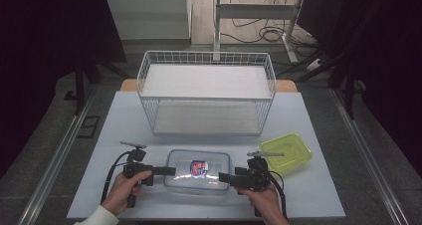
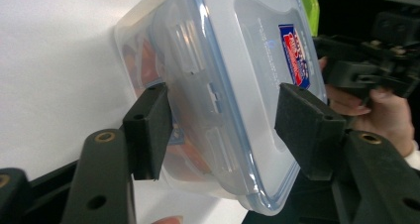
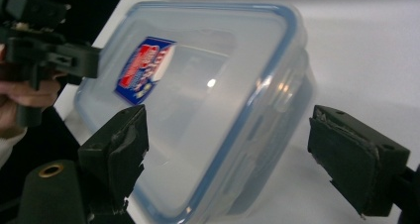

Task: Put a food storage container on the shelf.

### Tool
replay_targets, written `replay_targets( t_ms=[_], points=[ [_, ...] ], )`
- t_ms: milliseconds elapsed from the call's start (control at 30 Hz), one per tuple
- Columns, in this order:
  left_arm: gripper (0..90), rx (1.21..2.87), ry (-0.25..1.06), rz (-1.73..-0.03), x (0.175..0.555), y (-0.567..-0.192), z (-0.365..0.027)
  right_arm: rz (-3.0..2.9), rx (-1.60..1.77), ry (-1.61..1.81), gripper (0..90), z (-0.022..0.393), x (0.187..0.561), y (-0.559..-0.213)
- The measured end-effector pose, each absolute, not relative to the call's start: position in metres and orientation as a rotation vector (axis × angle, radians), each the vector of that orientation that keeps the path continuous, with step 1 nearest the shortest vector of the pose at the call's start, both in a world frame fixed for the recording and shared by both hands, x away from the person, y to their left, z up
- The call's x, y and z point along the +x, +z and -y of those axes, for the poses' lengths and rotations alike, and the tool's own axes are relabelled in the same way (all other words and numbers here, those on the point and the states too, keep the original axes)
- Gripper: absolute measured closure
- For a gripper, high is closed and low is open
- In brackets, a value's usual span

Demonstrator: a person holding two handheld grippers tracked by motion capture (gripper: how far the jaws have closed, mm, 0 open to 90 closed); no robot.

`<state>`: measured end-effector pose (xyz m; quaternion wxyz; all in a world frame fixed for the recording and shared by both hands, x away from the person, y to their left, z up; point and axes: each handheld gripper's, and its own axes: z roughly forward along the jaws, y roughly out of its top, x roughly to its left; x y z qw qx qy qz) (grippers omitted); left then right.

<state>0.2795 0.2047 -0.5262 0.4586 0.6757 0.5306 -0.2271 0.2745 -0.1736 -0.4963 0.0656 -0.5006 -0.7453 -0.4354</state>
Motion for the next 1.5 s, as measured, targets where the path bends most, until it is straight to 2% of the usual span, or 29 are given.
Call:
replay_targets(
  t_ms=[567, 1033, 1100, 1500],
  points=[
    [40.8, 1.662, -0.556, -1.299, 0.280, -0.527, -0.206, 2.049, -1.523, -1.239, 15.4, 0.168, 0.293, -0.514],
    [42.2, 1.653, -0.529, -1.264, 0.276, -0.523, -0.206, 1.931, -1.513, -1.239, 31.8, 0.184, 0.291, -0.514],
    [42.5, 1.647, -0.533, -1.261, 0.276, -0.523, -0.207, 1.926, -1.504, -1.255, 36.3, 0.187, 0.290, -0.514],
    [43.2, 1.665, -0.536, -1.265, 0.277, -0.526, -0.208, 1.907, -1.495, -1.274, 44.2, 0.191, 0.289, -0.513]
  ],
)
